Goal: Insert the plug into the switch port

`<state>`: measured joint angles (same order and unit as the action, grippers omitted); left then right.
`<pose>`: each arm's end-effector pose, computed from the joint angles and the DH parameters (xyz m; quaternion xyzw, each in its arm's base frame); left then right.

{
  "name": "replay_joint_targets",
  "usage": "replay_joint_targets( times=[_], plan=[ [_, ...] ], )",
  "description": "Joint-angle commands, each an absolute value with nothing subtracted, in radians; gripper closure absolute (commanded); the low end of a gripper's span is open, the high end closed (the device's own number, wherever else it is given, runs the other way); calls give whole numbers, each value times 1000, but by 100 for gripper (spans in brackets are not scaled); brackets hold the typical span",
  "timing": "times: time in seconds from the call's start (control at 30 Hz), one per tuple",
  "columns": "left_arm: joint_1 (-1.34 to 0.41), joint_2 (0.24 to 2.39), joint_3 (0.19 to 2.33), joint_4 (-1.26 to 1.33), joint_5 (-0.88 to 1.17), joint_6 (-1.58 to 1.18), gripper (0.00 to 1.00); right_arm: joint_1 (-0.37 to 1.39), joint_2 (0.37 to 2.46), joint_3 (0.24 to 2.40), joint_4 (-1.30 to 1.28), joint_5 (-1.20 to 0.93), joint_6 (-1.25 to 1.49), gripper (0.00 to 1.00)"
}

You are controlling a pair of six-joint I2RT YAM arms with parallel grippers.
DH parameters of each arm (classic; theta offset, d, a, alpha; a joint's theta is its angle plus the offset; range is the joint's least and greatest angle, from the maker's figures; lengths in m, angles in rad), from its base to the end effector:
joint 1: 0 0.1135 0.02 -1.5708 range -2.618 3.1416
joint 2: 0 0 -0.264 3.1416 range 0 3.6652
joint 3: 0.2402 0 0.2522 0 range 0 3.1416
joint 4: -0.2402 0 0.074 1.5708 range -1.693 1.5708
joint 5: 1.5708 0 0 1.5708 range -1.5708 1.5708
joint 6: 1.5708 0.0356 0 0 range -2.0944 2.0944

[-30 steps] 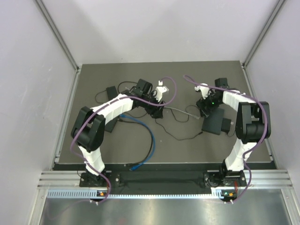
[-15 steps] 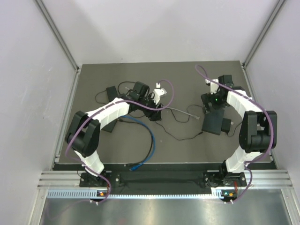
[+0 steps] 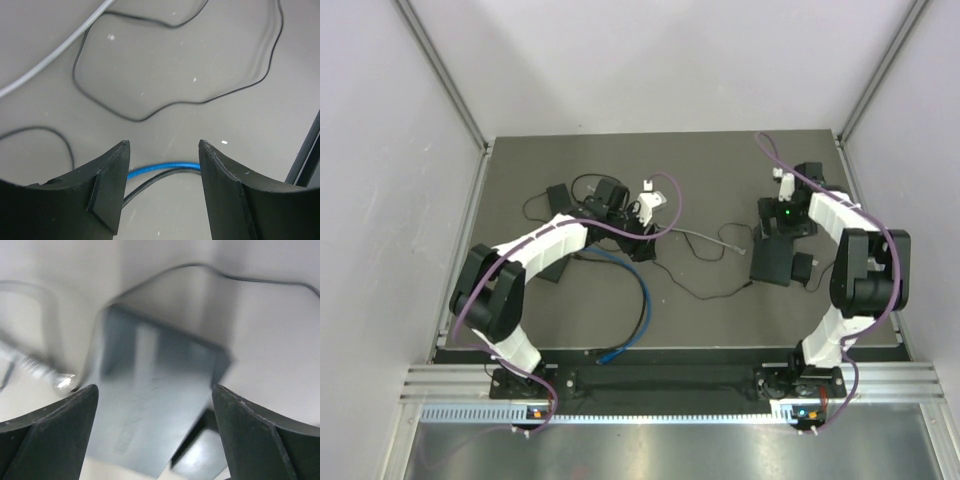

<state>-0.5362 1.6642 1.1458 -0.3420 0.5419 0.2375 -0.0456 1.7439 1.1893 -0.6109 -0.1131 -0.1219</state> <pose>0.2960 -0.1973 0.2279 0.4270 0.8015 -0.2980 0.2940 0.3483 -0.0119 0.1951 -0.0487 0.9768 0.0384 0.2049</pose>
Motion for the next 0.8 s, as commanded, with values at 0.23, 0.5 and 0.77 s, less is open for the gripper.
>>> replay_joint_targets(
  times=[0.23, 0.5, 0.77],
  plan=[
    [-480, 1606, 1129, -314, 584, 219, 39, 161, 1604, 1151, -643, -112, -281, 39],
    [-468, 1611, 1129, -311, 592, 218, 39, 245, 1617, 1060, -660, -89, -351, 56],
    [-465, 1637, 1129, -293, 617, 204, 40, 275, 1615, 971, -632, 34, -422, 66]
  ],
)
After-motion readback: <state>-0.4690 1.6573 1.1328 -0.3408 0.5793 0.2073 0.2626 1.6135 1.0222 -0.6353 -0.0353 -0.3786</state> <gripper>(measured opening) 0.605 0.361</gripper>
